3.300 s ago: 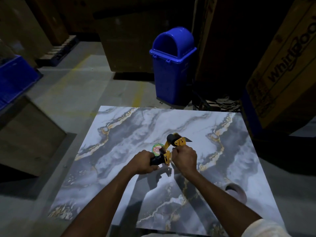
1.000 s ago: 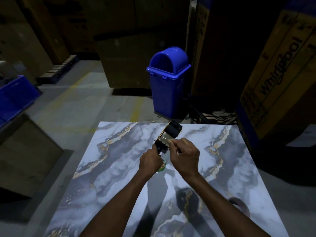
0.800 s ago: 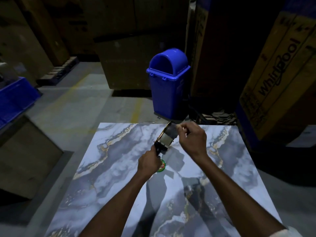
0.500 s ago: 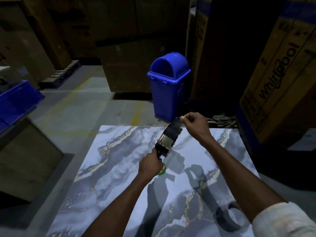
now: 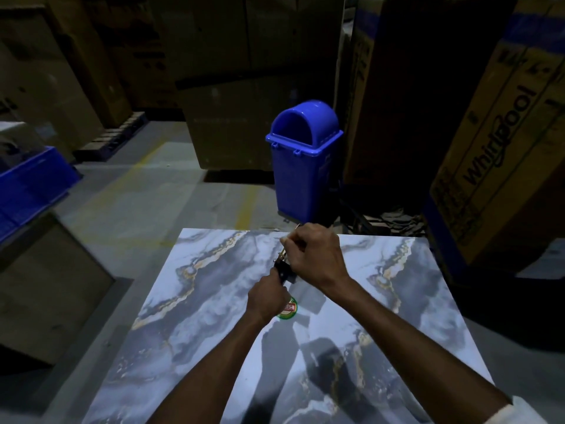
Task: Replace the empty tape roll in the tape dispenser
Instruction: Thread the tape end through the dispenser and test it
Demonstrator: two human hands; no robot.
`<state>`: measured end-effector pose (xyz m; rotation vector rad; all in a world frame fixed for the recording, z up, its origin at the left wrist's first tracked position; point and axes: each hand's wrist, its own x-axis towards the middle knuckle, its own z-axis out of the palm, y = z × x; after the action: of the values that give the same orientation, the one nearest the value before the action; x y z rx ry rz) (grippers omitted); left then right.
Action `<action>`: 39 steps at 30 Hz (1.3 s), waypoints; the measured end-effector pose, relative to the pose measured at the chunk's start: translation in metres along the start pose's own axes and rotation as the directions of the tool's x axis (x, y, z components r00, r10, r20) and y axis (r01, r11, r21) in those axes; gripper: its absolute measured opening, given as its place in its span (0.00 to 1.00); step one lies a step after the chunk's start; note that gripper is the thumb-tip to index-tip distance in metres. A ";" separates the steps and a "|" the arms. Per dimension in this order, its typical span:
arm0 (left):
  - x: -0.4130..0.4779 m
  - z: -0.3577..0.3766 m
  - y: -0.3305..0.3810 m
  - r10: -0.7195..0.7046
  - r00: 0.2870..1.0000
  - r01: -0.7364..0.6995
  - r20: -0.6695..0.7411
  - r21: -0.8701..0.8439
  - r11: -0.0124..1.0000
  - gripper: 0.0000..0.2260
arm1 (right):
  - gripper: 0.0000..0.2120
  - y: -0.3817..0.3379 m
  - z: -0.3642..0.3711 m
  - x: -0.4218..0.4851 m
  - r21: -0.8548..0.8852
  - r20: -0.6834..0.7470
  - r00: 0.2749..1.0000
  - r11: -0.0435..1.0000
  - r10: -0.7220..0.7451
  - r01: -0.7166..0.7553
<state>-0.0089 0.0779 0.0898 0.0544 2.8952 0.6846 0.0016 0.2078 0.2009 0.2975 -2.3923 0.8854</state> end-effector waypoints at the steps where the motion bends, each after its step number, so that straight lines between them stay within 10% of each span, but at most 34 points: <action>1: 0.000 -0.001 -0.002 -0.004 1.000 0.004 -0.002 0.008 1.000 0.19 | 0.08 0.000 -0.001 0.001 0.008 -0.005 1.000 1.000 -0.011 0.011; 9: -0.006 0.000 -0.020 0.020 0.999 -0.020 -0.035 0.003 1.000 0.24 | 0.09 0.047 -0.028 0.054 0.233 0.060 0.892 0.863 0.448 -0.449; 17: -0.017 0.001 -0.020 0.089 0.993 -0.095 -0.076 -0.073 0.993 0.16 | 0.12 0.077 -0.034 0.065 0.375 0.312 0.730 0.627 0.609 -0.683; 33: -0.036 -0.003 -0.012 0.058 0.997 -0.066 -0.053 -0.148 0.987 0.11 | 0.12 0.094 -0.022 0.058 0.293 0.486 0.619 0.552 0.618 -0.781; 39: -0.034 -0.003 -0.023 0.029 0.999 -0.031 -0.023 -0.107 0.994 0.14 | 0.08 0.061 -0.053 0.061 0.242 0.437 0.732 0.716 0.522 -0.655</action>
<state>0.0237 0.0539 0.0876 0.0777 2.8779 0.8502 -0.0488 0.2884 0.2368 -0.2432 -2.6595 1.7446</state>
